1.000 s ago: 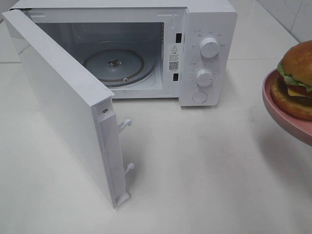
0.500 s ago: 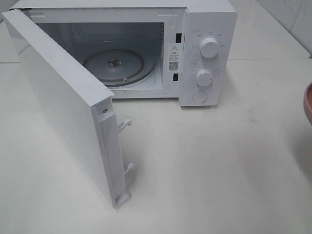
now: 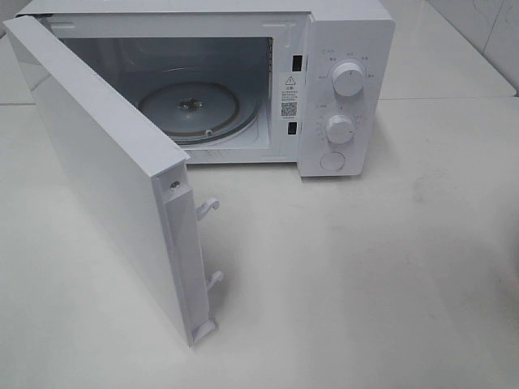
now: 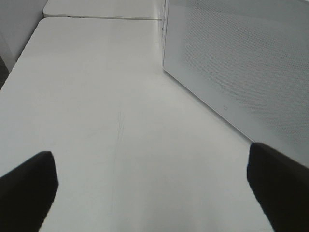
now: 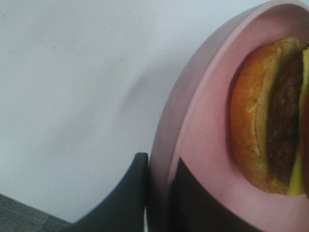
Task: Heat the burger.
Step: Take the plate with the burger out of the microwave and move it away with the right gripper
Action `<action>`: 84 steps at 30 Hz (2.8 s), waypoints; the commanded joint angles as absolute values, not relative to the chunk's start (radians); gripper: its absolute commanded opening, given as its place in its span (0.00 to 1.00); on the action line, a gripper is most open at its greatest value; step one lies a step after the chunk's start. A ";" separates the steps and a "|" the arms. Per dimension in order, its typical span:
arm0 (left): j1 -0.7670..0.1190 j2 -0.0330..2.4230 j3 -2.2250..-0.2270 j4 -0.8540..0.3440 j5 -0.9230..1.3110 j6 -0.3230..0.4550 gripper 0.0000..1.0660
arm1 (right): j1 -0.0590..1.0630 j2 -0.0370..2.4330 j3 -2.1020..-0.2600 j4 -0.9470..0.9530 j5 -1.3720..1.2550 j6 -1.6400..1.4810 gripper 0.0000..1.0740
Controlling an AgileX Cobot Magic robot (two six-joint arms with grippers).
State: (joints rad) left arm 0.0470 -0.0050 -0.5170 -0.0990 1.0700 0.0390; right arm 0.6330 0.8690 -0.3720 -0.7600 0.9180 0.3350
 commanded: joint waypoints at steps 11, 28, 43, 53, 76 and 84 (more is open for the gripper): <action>0.052 -0.022 -0.516 -0.103 1.072 0.037 0.94 | 0.628 1.118 -0.447 -0.867 0.961 0.707 0.01; 0.052 -0.022 -0.516 -0.103 1.072 0.037 0.94 | 0.628 1.460 -0.506 -0.926 1.003 1.047 0.03; 0.052 -0.022 -0.516 -0.103 1.072 0.037 0.94 | 0.628 1.642 -0.506 -0.962 0.895 1.229 0.04; 0.052 -0.022 -0.516 -0.103 1.072 0.037 0.94 | 0.628 1.720 -0.506 -1.048 0.878 1.428 0.06; 0.052 -0.022 -0.516 -0.103 1.072 0.037 0.94 | 0.628 1.735 -0.505 -1.113 0.777 1.505 0.09; 0.052 -0.022 -0.516 -0.103 1.072 0.037 0.94 | 0.628 1.772 -0.505 -1.117 0.756 1.465 0.11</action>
